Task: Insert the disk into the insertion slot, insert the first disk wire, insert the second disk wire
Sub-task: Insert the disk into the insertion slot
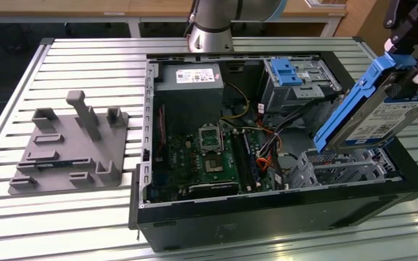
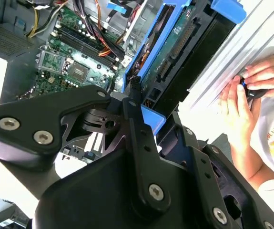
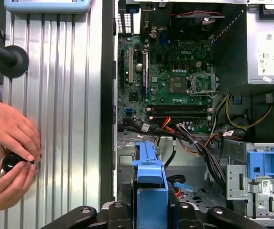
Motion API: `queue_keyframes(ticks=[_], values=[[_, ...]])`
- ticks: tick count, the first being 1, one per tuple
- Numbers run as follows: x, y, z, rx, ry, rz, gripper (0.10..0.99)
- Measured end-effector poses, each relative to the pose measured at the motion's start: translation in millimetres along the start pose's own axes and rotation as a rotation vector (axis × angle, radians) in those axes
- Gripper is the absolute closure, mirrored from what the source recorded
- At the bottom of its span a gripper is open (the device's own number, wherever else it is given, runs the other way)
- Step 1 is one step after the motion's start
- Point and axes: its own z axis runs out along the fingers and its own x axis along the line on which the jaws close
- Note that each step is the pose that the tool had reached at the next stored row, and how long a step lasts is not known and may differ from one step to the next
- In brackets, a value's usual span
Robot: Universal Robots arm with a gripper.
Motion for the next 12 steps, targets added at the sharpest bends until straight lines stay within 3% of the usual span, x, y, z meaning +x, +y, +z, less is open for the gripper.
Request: queue_keyframes(ticks=[6,12], values=[[0.0,-0.1,0.2,0.002,-0.0331,-0.005,0.722],[0.0,-0.4,0.1,0.002,-0.0344,-0.005,0.722]])
